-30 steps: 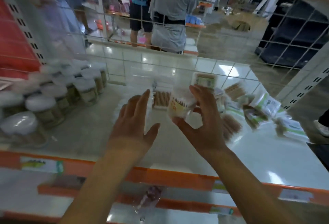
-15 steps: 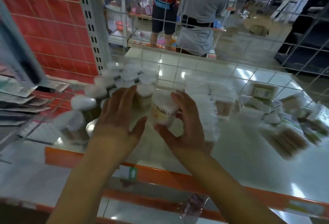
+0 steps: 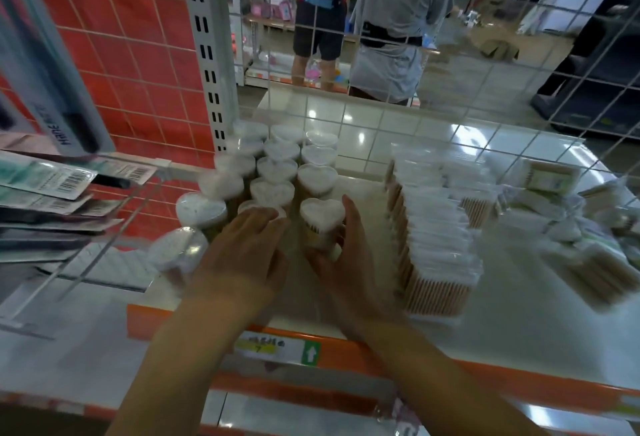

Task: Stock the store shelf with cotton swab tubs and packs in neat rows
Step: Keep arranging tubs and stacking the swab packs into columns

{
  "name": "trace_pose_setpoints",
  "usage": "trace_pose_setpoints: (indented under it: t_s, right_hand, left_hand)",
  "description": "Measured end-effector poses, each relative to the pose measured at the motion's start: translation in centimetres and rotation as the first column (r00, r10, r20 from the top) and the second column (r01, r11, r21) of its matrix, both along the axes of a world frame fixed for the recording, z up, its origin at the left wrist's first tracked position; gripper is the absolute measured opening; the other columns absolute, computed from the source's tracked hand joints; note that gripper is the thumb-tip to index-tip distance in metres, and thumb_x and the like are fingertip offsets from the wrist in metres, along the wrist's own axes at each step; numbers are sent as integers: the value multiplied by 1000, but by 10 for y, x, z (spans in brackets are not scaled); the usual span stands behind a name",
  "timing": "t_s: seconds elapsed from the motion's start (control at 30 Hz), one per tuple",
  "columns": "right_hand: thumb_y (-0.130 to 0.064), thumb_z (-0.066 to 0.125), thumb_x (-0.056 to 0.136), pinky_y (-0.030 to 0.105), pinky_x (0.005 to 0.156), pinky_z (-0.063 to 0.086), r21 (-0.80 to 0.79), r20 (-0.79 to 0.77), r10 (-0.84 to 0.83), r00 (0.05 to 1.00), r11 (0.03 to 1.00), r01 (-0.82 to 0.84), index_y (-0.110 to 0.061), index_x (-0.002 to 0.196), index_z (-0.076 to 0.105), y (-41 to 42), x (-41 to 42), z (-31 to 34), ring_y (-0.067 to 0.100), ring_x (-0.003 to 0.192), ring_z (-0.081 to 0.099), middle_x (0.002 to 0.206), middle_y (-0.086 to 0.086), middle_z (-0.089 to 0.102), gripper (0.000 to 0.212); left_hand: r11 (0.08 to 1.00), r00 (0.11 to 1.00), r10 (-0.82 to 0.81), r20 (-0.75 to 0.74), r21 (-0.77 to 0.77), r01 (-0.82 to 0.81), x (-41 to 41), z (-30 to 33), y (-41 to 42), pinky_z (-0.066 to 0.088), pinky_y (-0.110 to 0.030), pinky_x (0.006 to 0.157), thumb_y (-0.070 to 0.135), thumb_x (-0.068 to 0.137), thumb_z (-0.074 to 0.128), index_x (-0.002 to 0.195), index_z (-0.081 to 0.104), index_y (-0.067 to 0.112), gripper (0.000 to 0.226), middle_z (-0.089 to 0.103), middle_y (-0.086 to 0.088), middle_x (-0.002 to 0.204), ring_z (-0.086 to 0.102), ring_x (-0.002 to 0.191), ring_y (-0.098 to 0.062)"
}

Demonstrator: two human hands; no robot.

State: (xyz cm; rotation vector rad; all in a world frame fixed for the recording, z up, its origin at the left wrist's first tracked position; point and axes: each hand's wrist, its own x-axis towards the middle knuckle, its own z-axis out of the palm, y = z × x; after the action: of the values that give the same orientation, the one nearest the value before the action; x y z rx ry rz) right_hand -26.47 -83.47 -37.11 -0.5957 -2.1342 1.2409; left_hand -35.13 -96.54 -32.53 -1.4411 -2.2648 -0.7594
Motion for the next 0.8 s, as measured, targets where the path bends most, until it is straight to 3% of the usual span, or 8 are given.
trace_pose_setpoints:
  t_s: [0.1,0.2,0.3,0.4,0.47,0.67,0.8]
  right_hand:
    - [-7,70,78,3,94,33,39,-8,-36,999,999,36,-33,135,12,4,-12,2,5,120,42,136,1,42,85]
    - [-12,72,79,-8,80,30,8,11,-61,998,998,61,-33,137,15,6,-21,4,2,112,45,128,-4,44,83]
    - [-15,71,80,-4,86,29,6,19,-69,997,998,68,-28,141,14,6,-24,2,3,118,40,134,-2,42,85]
    - [-15,70,81,18,101,33,15,40,-48,998,999,48,-31,140,7,5,-25,-1,7,125,37,142,6,38,88]
    - [-15,70,81,24,103,33,31,54,-50,997,998,49,-34,137,6,5,-25,-1,8,127,35,143,7,38,87]
    - [-11,68,81,31,105,38,12,54,-60,997,998,59,-37,135,6,3,-27,1,10,127,39,143,4,38,87]
    - [-9,69,80,18,98,37,-12,59,-54,997,998,55,-30,139,2,5,-25,0,16,126,44,140,9,43,92]
  left_hand:
    - [999,1000,1,3,-37,-1,-1,0,-1,53,-36,74,26,81,39,94,68,2,39,66,-13,98,63,95,-30]
    - [998,999,8,35,-62,-6,-2,0,-1,53,-38,75,26,82,38,95,69,2,41,66,-14,100,64,94,-32]
    - [998,998,11,57,-63,-7,1,0,-2,52,-41,78,24,82,39,96,69,2,40,66,-14,101,64,95,-33]
    - [998,998,1,55,-58,2,2,-1,-3,51,-41,81,22,83,39,97,69,1,39,66,-15,100,64,96,-33]
    - [998,998,5,62,-55,-2,3,-1,-4,51,-42,83,21,83,40,98,69,0,39,66,-16,101,64,97,-34]
    - [998,997,-6,74,-55,11,2,0,-6,50,-37,83,25,85,41,99,68,2,38,66,-12,101,62,98,-30]
    - [996,996,-6,93,-84,14,3,3,-5,51,-40,82,32,85,42,100,67,3,41,65,-12,103,62,99,-30]
